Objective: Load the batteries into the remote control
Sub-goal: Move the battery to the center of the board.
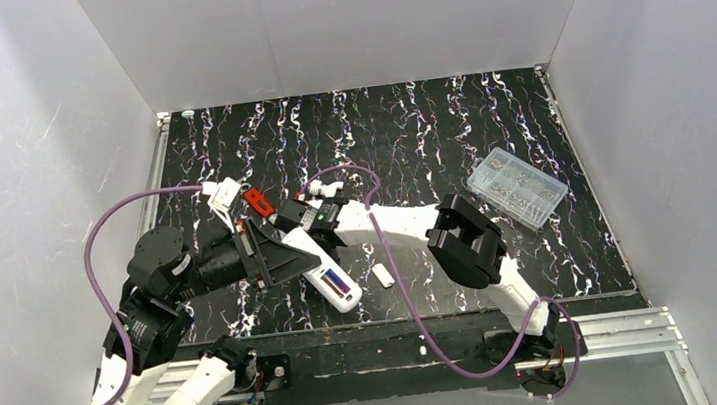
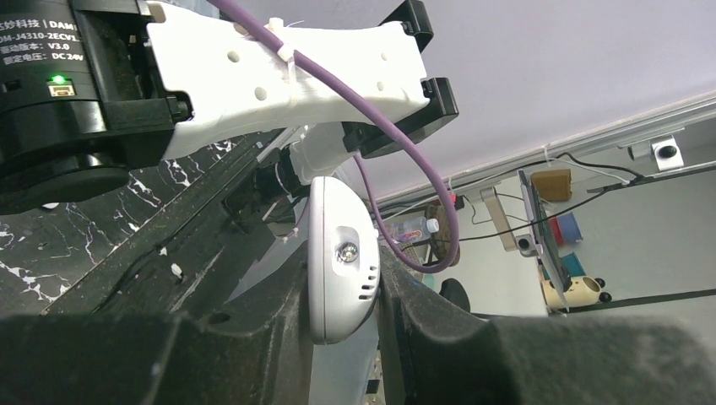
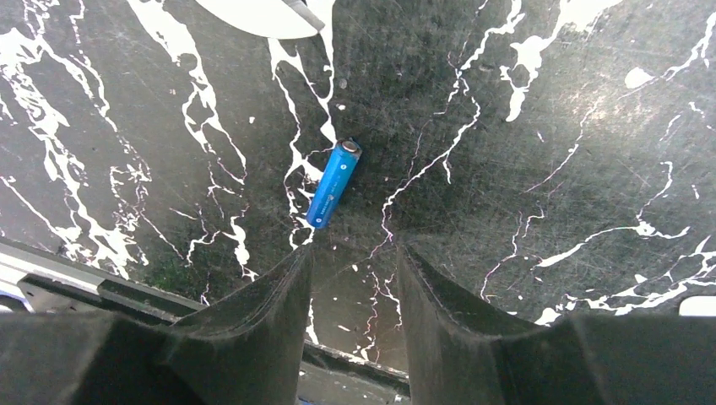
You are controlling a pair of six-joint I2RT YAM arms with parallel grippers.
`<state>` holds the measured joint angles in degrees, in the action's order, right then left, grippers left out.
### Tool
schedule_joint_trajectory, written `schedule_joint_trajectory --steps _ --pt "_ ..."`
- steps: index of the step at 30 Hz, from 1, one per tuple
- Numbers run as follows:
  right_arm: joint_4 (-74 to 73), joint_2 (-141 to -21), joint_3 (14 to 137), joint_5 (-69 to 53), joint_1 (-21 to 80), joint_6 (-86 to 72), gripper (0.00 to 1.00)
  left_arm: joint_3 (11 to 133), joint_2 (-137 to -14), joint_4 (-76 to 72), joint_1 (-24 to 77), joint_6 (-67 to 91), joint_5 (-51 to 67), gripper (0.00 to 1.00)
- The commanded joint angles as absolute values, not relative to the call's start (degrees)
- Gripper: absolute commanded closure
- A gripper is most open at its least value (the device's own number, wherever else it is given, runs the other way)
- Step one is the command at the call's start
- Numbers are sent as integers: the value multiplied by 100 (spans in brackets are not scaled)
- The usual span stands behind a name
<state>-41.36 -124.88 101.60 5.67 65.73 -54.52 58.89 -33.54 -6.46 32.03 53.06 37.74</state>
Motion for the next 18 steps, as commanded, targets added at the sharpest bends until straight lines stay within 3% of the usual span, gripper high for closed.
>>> schedule_joint_trajectory --steps 1,18 --pt "-4300 -12591 10451 646 6601 -5667 51 5955 -3244 -907 3190 5261 4034 100" --pt "-4147 -12980 10890 862 6640 -5606 57 5898 -3207 -941 3190 5309 4008 100"
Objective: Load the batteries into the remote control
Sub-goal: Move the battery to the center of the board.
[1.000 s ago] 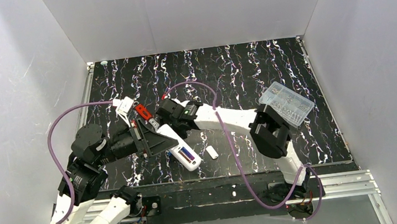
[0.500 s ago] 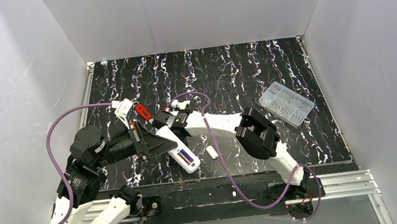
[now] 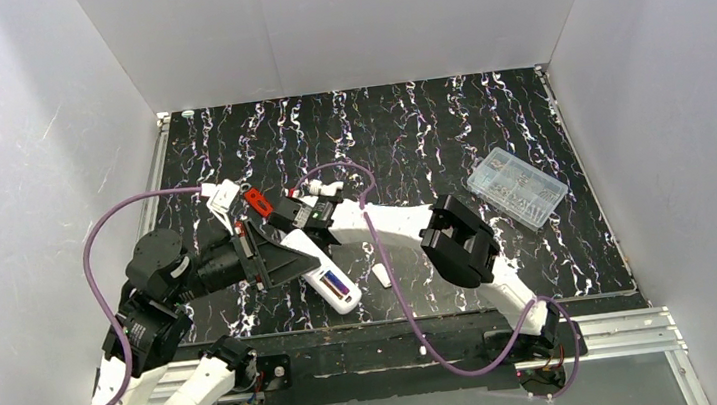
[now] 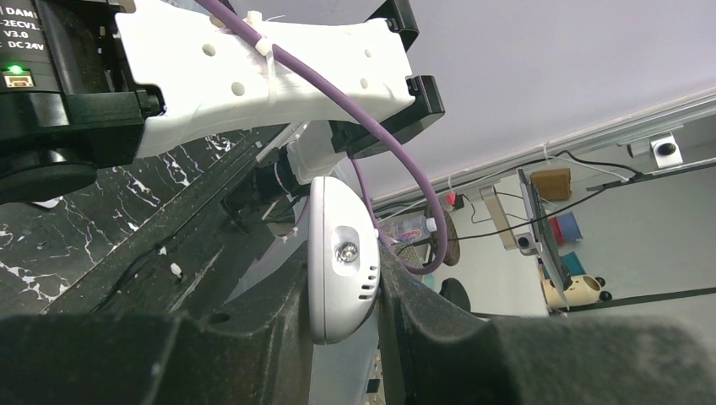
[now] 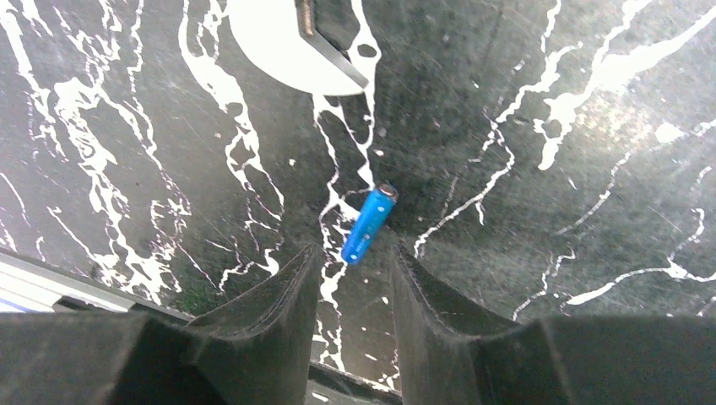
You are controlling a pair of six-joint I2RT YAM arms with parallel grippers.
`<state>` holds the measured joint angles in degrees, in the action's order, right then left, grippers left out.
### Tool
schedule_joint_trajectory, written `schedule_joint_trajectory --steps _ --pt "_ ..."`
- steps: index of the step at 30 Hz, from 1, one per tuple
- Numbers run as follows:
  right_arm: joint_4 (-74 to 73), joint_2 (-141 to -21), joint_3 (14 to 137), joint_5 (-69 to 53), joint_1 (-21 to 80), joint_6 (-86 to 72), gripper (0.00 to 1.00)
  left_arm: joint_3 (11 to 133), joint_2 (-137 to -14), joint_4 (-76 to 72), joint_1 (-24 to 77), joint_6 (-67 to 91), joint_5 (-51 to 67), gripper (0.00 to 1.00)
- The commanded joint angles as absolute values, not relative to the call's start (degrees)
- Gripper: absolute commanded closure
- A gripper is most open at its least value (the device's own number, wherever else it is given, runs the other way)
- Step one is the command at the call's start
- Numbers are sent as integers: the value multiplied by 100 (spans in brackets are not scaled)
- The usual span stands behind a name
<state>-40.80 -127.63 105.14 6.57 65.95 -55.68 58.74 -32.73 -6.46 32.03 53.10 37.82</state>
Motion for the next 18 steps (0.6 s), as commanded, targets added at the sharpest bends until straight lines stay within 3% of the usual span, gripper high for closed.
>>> schedule_joint_trajectory --steps 1,12,18 --pt "-4172 -13027 10909 881 6644 -5600 58 5898 -3203 -941 3190 5309 4003 100" --pt "-4666 -13243 11034 1302 6658 -5301 67 5781 -3206 -1005 3190 5343 3946 100" --pt "-4798 -13247 11068 1503 6671 -4958 83 5757 -3225 -1020 3190 5361 3955 100"
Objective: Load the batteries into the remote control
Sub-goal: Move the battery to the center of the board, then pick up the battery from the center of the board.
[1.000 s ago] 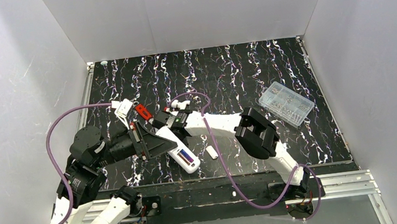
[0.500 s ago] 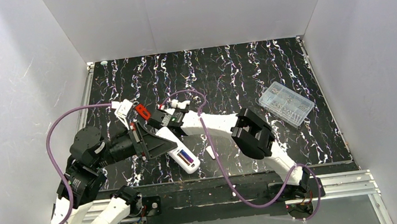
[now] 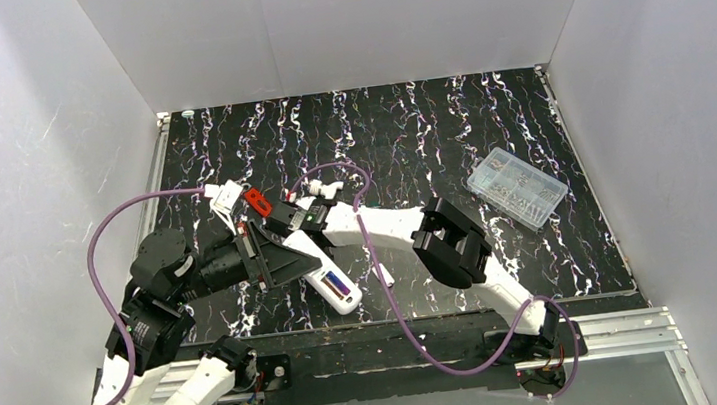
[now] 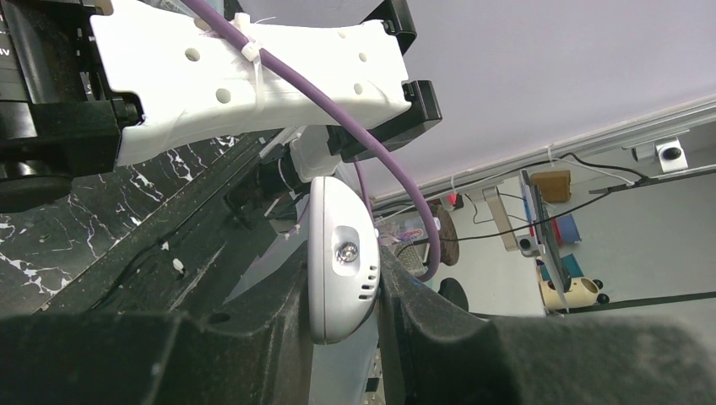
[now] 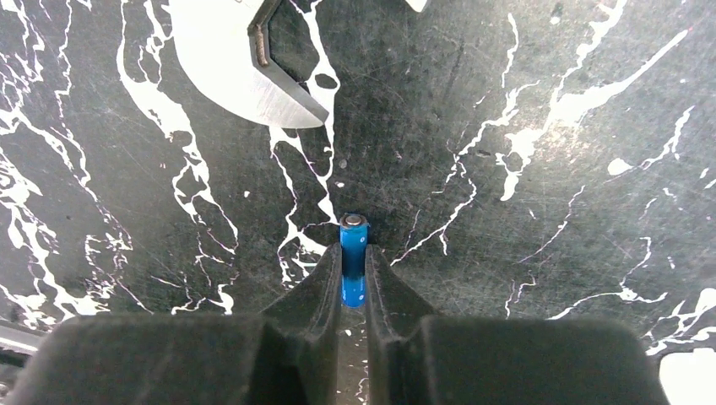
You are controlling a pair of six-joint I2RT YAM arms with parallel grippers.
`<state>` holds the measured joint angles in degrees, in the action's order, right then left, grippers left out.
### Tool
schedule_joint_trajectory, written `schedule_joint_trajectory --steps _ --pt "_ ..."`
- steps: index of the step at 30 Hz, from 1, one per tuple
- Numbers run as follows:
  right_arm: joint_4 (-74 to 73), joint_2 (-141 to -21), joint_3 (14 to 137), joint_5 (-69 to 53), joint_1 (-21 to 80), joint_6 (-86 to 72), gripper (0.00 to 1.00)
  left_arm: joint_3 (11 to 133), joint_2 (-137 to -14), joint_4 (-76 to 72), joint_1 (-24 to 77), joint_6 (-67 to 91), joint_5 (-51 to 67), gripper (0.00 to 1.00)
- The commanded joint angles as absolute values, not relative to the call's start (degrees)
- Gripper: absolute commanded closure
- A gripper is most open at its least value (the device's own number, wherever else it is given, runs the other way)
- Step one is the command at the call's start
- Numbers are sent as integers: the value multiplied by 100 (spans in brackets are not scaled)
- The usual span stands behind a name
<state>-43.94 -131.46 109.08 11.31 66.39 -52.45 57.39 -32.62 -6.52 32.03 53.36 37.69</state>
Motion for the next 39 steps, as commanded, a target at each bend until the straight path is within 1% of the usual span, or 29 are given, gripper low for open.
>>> schedule_joint_trajectory --steps 1,5,8,13,16,27,30,36,39 --pt "-4821 -13235 11066 1541 6679 -4890 85 5758 -3220 -1016 3193 5361 3955 100" --pt "-4879 -13106 10909 1564 6677 -4728 92 5767 -3251 -991 3190 5357 3959 100" --pt "-4467 -12646 10340 1554 6625 -4563 96 5781 -3274 -959 3195 5335 3962 100" --pt "-3181 -11524 8854 1465 6435 -3642 96 5779 -3349 -1003 3190 5365 3986 100" --pt "-2983 -11214 8383 1418 6193 -3189 96 5758 -3415 -1101 3188 5423 4012 100" --pt "-2693 -11158 8080 1335 5713 -2433 95 5759 -3515 -1141 3190 5466 3986 100" --pt "-2692 -11252 8092 1286 5674 -2325 91 5763 -3537 -1127 3190 5467 3973 100" --pt "-2796 -11234 7950 1238 5678 -2351 71 5717 -3539 -1135 3191 5470 3961 100" --pt "-2820 -11160 7794 1334 5678 -2396 65 5644 -3550 -1255 3192 5533 3949 100"
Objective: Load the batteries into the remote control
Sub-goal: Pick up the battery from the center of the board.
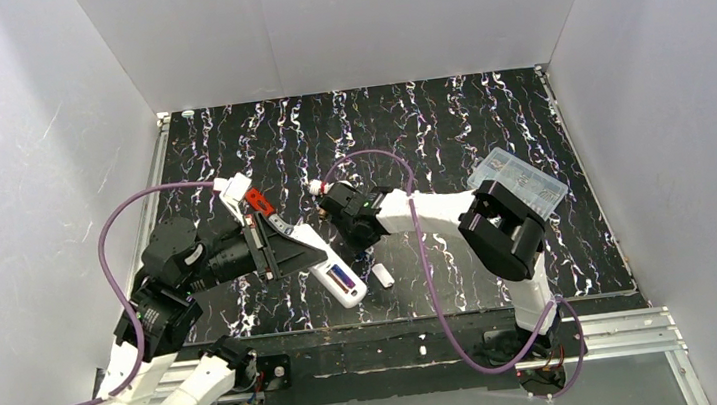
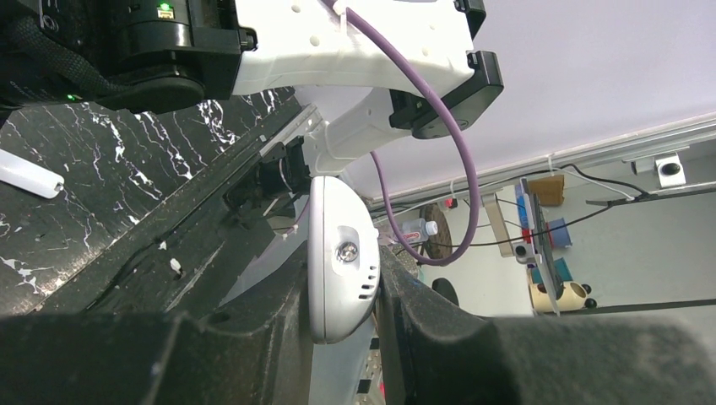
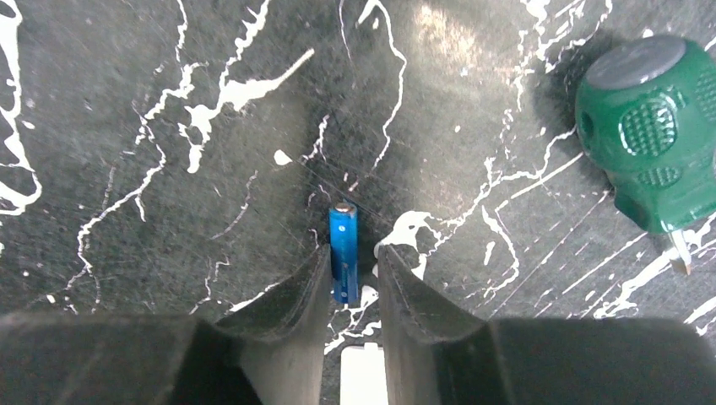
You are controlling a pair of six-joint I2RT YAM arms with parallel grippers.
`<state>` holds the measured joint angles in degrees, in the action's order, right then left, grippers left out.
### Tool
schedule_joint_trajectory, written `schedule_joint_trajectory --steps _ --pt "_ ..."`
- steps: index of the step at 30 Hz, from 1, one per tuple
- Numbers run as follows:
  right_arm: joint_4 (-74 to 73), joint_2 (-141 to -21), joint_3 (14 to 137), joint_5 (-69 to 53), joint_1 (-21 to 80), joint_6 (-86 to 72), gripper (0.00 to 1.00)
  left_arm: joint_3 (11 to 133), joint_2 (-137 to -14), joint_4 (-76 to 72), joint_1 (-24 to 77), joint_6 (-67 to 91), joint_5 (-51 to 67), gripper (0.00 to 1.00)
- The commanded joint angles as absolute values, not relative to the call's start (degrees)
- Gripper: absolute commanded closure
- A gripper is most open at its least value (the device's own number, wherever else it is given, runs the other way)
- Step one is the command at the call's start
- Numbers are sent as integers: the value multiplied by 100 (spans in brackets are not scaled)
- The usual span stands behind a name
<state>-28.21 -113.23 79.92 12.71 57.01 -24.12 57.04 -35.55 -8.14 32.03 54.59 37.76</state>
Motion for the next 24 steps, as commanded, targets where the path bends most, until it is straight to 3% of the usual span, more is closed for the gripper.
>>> schedule_joint_trajectory --steps 1,24 --pt "-2823 -11136 7754 1353 5678 -2399 64 5629 -3565 -1297 3191 5555 3954 100" --pt "-2835 -10900 7463 1073 5757 -2351 65 5594 -3538 -1301 3190 5596 3964 100"
